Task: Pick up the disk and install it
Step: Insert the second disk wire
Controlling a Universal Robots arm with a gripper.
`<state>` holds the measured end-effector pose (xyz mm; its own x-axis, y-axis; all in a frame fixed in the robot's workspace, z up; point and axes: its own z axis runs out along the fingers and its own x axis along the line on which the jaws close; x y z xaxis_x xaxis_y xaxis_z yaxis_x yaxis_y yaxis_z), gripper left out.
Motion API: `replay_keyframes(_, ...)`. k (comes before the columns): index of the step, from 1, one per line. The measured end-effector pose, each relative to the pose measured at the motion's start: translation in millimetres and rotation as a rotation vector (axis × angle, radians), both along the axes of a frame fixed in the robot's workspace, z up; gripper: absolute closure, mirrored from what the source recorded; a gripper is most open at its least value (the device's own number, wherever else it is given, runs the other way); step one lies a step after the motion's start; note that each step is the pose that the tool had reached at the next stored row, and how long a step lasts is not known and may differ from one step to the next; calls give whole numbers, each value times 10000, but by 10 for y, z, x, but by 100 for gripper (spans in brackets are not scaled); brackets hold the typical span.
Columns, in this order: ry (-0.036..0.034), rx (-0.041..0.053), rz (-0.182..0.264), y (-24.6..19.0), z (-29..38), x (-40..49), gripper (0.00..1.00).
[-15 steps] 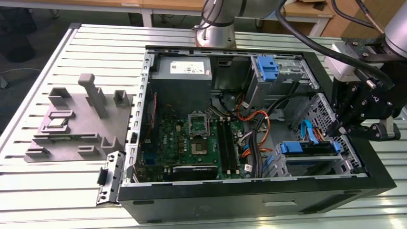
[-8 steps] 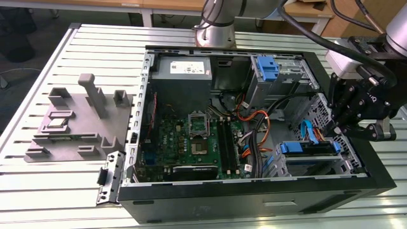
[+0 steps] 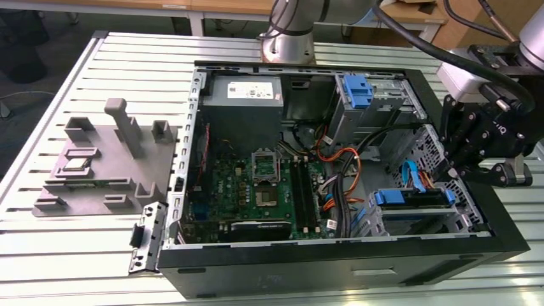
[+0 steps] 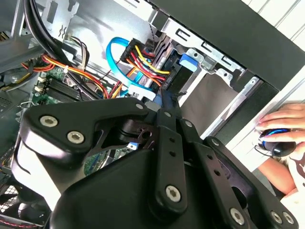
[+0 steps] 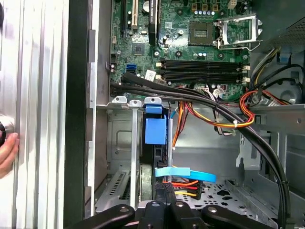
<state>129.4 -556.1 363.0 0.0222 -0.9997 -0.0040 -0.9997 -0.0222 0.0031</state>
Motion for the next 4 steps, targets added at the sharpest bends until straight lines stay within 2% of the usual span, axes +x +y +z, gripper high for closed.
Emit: replay_keyframes(4,0,-1,-4,0,1,0,90)
